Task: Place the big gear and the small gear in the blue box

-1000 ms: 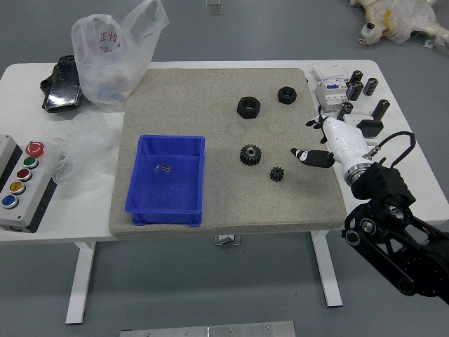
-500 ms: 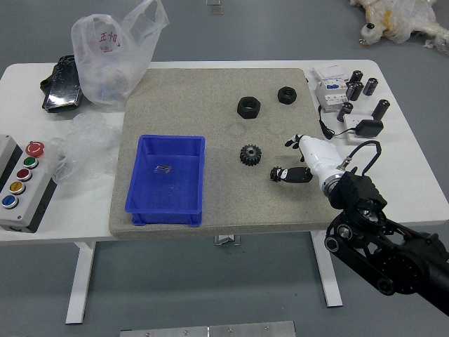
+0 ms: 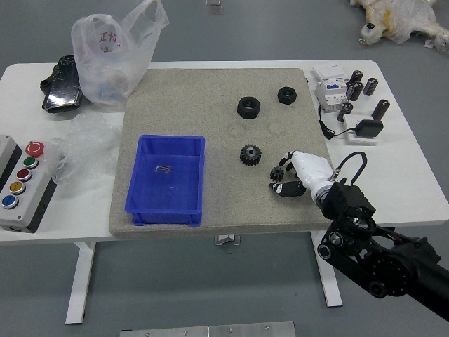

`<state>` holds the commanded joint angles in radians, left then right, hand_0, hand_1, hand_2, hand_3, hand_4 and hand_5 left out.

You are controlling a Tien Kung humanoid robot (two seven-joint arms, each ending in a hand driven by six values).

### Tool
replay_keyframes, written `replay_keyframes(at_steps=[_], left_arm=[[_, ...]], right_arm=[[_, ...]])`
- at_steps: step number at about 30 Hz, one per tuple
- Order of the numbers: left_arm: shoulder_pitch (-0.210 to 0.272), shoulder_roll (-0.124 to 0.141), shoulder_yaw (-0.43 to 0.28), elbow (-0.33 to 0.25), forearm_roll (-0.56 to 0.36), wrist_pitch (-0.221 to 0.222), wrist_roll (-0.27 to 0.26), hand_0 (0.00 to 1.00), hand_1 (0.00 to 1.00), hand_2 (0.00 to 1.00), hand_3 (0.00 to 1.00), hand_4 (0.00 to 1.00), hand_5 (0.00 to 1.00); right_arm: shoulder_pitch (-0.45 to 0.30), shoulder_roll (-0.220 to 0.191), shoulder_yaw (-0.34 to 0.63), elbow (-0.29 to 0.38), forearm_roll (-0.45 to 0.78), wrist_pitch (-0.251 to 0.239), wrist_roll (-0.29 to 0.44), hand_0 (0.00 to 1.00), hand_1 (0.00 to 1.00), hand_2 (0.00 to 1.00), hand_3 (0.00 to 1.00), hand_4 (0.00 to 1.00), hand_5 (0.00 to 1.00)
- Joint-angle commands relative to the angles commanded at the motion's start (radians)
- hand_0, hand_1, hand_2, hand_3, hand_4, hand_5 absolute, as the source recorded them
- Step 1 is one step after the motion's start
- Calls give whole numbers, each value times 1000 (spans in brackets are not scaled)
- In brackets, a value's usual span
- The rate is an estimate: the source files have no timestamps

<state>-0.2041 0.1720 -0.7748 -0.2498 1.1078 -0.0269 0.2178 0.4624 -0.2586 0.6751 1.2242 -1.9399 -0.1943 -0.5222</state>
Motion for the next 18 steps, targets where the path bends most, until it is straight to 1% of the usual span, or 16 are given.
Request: replay_keyframes(at_steps=[5,6,11,12,14,17,18], left_arm=[[1,-1,-3,-1,3,-1,3,707,614,602,705,711,510],[1,-1,-3,-1,3,-1,3,707,614,603,704,711,510],[1,-2,0,-2,0,-1,3,707,614,603,704,711,510],[1,-3,0,-2,1,-1,4,707,614,602,704,710,509],[1,-3,-1,-3,2,-2,5,707,614,602,704,710,509],[1,-2,-4,-4,5,-3,7,707,614,602,704,710,509],[0,-2,-4,-4,6,-4,7,707,614,601,704,710,509]], right_arm=[[0,6,-7,-8,9,-28,20,206,471,484,611,608,171],[0,7,-7,-10,10,-34,25,193,451,369,507,567,96],[2,7,-11,-14,19,-57,42,193,451,369,507,567,96],[3,7,-13,-12,21,-63,48,186,446,356,483,541,93],[8,5,-16,-7,22,-71,54,186,446,356,483,541,93],[27,4,-30,8,21,-87,66,186,446,356,483,541,93],[36,3,-38,14,20,-91,69,184,445,353,482,531,78]])
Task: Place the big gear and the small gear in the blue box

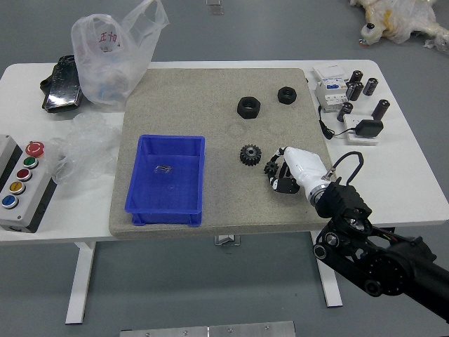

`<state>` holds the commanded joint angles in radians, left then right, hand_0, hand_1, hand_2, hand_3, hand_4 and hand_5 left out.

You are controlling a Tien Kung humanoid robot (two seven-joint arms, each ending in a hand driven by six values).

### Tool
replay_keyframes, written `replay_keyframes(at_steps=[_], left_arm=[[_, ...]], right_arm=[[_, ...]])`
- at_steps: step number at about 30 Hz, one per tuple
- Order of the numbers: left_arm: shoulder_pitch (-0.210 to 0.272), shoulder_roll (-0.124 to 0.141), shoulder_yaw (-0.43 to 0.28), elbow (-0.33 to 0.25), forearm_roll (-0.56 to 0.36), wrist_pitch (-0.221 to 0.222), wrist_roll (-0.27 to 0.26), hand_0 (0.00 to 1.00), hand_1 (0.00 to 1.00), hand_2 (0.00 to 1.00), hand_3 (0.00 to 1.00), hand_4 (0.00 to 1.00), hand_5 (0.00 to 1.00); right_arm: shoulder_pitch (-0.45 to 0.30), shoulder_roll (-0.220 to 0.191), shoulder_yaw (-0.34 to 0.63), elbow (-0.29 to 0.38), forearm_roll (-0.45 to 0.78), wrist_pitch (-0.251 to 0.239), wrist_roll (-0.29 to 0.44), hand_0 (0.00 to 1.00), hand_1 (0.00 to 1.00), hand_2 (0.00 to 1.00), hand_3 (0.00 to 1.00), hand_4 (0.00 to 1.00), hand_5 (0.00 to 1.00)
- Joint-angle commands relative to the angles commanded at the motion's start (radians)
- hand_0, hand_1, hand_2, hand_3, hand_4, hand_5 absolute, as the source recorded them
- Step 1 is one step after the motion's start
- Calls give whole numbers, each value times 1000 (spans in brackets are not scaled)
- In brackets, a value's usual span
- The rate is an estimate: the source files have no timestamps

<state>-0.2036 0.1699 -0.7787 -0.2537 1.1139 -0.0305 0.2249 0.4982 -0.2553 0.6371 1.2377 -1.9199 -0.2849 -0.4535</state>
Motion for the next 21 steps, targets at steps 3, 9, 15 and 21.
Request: replay_keyframes(at_steps=[3,9,15,21], left_arm=[[-1,1,2,-1,-1,-1,0,707,614,601,704,710,509],[-1,2,-10,-3,16,-6,7,708,614,601,704,710,509],[-3,0,-23,-6,31,-10,14,708,614,600,705,710,509],[-5,-3,-32,-8,39,-13,20,708,614,600,704,710,509]], right_arm=[[31,-1,-26,23,-2,-4,3,184,445,353,482,531,78],[140,25,-115,131,-7,-2,-1,188,441,349,477,535,78],[267,104,-235,186,-6,24,0,195,446,349,492,544,71],[362,164,-336,142,-10,57,-8,190,449,230,599,464,64]])
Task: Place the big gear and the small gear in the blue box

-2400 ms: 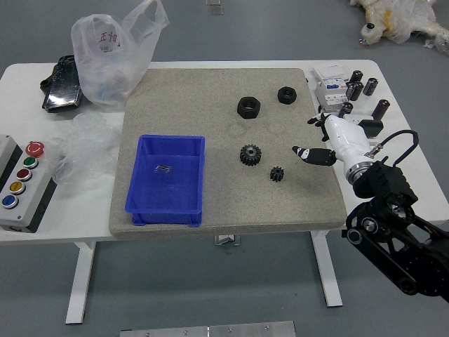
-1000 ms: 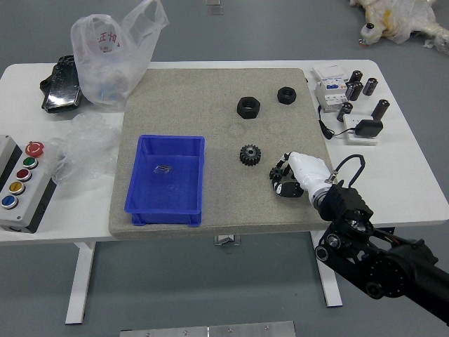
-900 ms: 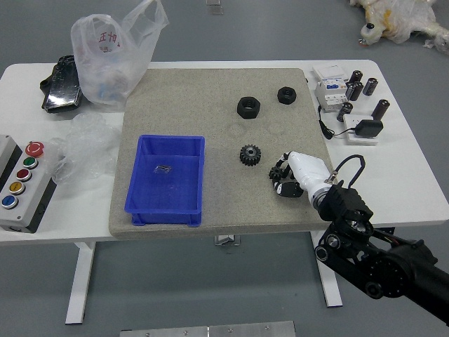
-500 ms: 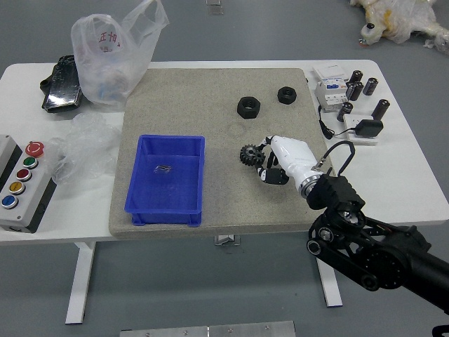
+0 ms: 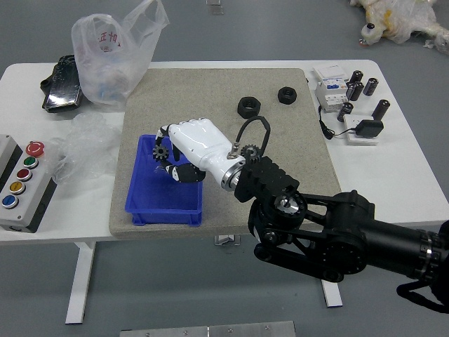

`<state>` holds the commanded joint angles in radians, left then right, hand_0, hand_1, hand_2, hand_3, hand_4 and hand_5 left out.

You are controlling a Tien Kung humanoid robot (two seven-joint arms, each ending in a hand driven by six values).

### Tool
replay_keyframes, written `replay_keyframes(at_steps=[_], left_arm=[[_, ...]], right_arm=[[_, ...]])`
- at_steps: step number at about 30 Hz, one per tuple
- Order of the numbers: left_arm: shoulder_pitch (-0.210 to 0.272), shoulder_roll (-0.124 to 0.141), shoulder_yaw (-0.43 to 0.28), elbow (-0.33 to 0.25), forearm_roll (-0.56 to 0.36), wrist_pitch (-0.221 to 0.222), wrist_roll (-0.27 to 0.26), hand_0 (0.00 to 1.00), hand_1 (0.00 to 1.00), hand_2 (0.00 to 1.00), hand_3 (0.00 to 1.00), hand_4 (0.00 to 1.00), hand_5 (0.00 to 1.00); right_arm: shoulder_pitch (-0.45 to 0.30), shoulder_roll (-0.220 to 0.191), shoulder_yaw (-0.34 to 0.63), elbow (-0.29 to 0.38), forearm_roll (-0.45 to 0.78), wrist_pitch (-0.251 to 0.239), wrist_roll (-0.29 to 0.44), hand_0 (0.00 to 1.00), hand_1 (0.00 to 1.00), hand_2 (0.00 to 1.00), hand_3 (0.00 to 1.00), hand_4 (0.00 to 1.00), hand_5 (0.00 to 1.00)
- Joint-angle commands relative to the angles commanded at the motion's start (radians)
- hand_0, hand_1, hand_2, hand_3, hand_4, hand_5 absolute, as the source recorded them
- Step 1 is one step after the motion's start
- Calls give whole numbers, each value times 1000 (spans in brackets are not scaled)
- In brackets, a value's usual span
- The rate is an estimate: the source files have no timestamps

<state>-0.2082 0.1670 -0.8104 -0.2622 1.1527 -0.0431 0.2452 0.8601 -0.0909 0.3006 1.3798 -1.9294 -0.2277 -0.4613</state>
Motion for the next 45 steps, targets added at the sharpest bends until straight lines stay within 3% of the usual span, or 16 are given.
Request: replay_keyframes(at_steps=[1,2,7,8,14,15,26,27,32,33,38,39,44,45], left_arm=[[0,0,-1,0,1,0,1,708,614,600,704,710,509],[0,-1,-1,0,1,0,1,708,614,600,705,710,510],[2,0,-5,-1,4,0,3,708,614,600,705,710,510],[2,0,-7,-1,6,0,4,708,614,601,705,710,512],[-1,-2,-5,-1,4,0,3,708,614,601,705,710,512],[-2,-2,-5,0,4,0,3,708,614,601,705,710,512],[-3,-1,-8,0,10,-1,3,707,614,601,706,710,512],[-2,-2,-9,0,10,-1,3,708,614,599,706,710,512],[0,-3,-13,-1,12,-1,6,708,614,599,706,710,512],[-1,-3,-12,-1,12,-1,6,708,614,599,706,710,512],[-3,-3,-10,-1,9,-1,5,708,614,599,706,710,512],[-3,-3,-10,-1,10,-1,5,708,614,597,706,710,512],[-3,-5,-10,-1,9,-2,6,708,614,597,706,710,512],[-4,-5,-10,-1,10,-2,6,708,614,598,706,711,512]], right_arm=[[5,5,-7,-8,0,5,-2,190,449,230,599,464,64],[9,10,-14,-19,0,12,-7,174,442,220,687,403,279],[8,15,-29,-47,1,36,-25,174,442,220,687,403,279],[7,15,-32,-51,0,40,-29,165,402,224,894,760,364],[2,14,-27,-57,-6,58,-50,165,402,224,894,760,364],[2,14,-24,-57,-7,59,-52,165,383,216,973,948,484],[-7,0,31,-59,-25,45,-55,165,367,215,998,998,529],[-9,-5,50,-64,-27,34,-55,169,391,312,900,998,543],[-3,-36,150,-147,-15,-20,-35,169,391,312,900,998,543],[2,-41,162,-170,-2,-28,-28,207,522,655,812,982,498],[15,-52,162,-277,50,-22,-16,207,522,655,812,982,498],[15,-51,158,-298,59,-14,-17,444,749,792,822,962,477],[10,-44,132,-378,100,13,-13,444,749,792,822,962,477],[9,-43,127,-388,106,16,-13,687,791,810,828,957,463]])
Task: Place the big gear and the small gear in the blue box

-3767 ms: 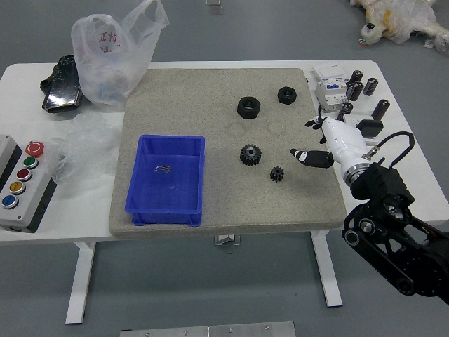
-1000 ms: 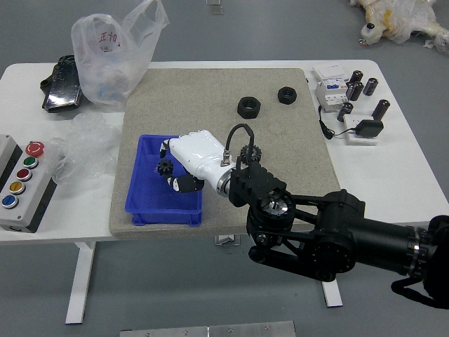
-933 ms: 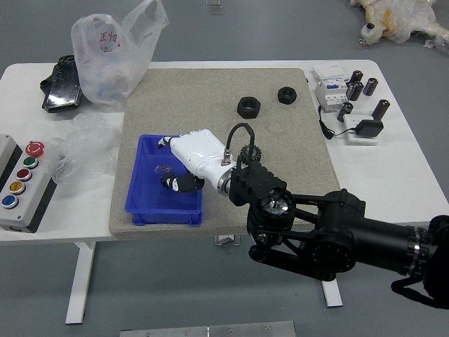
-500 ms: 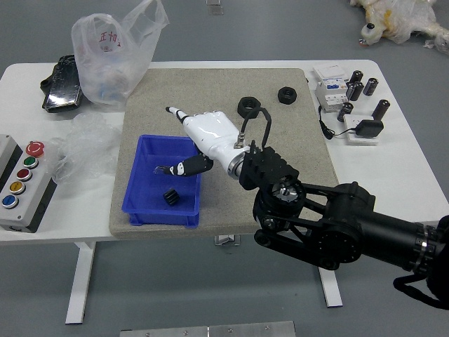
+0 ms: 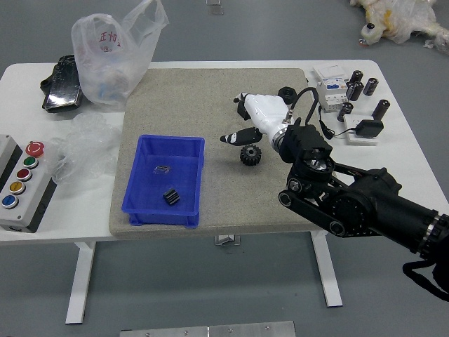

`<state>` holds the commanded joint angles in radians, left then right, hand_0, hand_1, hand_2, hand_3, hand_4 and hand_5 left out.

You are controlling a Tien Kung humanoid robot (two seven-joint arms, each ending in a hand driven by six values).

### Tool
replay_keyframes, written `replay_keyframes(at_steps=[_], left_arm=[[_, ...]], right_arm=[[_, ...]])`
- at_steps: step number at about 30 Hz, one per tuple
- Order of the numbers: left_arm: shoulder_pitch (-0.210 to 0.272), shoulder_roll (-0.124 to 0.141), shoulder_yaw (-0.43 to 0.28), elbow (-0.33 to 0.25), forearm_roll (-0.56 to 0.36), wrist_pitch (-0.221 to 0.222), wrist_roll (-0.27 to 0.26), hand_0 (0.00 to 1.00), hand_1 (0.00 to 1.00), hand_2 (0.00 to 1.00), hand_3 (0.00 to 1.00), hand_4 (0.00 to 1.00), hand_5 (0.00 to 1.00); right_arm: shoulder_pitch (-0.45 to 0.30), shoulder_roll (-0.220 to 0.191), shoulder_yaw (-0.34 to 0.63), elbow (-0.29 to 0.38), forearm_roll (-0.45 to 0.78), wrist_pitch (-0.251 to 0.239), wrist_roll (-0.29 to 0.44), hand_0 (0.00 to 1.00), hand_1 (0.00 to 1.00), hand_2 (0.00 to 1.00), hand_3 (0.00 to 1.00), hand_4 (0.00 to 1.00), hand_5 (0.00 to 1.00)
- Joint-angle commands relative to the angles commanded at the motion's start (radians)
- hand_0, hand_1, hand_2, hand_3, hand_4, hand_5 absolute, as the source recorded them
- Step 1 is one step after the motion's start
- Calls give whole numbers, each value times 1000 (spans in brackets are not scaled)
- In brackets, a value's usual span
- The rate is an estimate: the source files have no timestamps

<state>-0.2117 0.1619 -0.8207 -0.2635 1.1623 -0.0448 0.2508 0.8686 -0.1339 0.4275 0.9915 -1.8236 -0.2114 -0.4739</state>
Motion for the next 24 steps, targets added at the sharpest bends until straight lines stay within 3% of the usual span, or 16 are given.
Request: replay_keyframes(at_steps=[11,12,17,18,23,24], left_arm=[[-1,0,4,1,-4,1,-2,708,614,598,706,711,512],[-1,0,4,1,-3,1,-2,708,614,598,706,711,512],[-1,-1,6,1,-5,1,-3,708,614,598,706,711,512],[-1,-1,6,1,-4,0,-3,708,614,598,707,712,512],[-1,-1,6,1,-3,0,-3,708,614,598,707,712,512],[-2,-1,7,1,-4,0,-4,707,614,598,706,712,512]], right_arm=[[-11,6,-70,-83,74,4,17,692,781,787,830,956,463],[-12,6,-75,-87,79,3,18,679,726,733,811,944,450],[-14,9,-117,-116,114,-6,22,679,726,733,811,944,450],[-15,10,-126,-120,121,-10,24,628,655,573,673,507,187],[-16,16,-155,-131,136,-38,35,628,655,573,673,507,187],[-17,17,-162,-134,139,-45,39,567,535,380,523,294,2]])
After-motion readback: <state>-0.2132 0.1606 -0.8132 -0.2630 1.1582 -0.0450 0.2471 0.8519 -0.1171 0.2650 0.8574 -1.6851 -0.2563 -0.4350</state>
